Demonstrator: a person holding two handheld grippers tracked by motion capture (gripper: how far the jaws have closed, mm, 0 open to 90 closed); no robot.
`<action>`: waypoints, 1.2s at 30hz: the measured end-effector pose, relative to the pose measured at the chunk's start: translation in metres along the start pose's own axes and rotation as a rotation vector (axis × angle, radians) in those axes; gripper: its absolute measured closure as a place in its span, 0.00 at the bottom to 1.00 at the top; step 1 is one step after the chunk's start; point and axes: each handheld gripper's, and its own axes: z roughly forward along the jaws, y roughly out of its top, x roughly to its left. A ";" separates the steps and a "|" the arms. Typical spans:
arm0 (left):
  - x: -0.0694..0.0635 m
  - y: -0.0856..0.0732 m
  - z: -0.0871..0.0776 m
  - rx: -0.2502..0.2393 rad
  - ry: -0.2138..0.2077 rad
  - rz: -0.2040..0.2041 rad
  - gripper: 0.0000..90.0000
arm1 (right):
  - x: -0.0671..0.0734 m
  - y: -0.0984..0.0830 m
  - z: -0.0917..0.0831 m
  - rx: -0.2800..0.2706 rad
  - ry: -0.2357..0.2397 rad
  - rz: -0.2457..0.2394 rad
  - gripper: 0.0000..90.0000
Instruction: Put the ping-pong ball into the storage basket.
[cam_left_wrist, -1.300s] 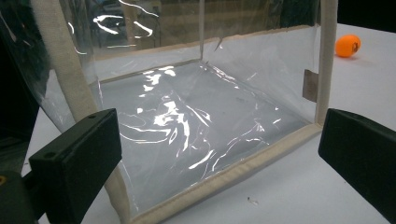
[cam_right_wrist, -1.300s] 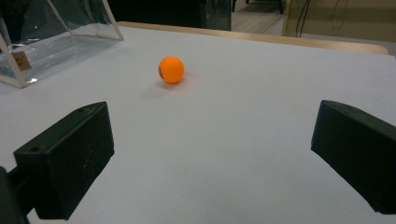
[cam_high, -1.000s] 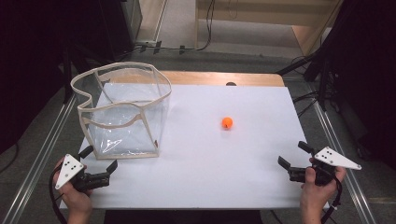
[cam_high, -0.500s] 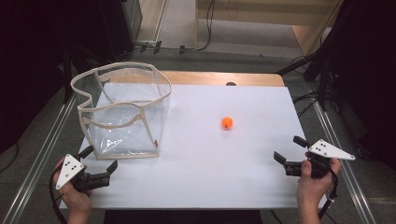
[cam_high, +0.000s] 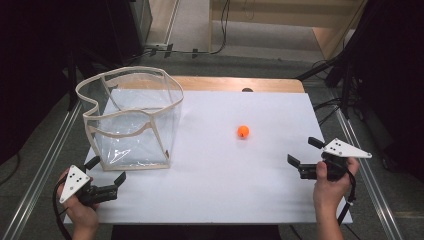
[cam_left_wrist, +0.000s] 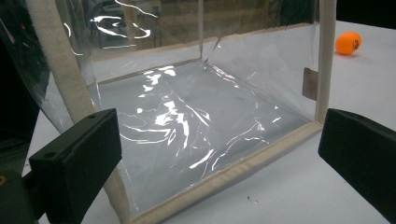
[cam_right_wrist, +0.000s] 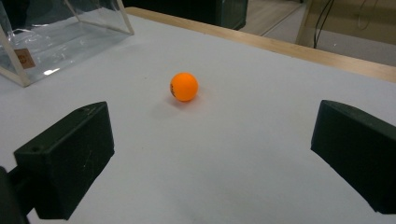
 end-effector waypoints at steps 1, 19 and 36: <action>0.000 0.000 0.000 0.000 0.000 0.000 0.00 | 0.000 0.001 0.001 0.003 0.001 0.003 0.00; -0.001 0.000 0.000 0.003 0.002 0.004 0.00 | 0.001 0.029 0.026 0.035 0.039 -0.035 0.00; -0.001 0.000 0.000 0.002 0.001 0.005 0.00 | 0.002 0.052 0.050 0.071 0.068 -0.070 0.00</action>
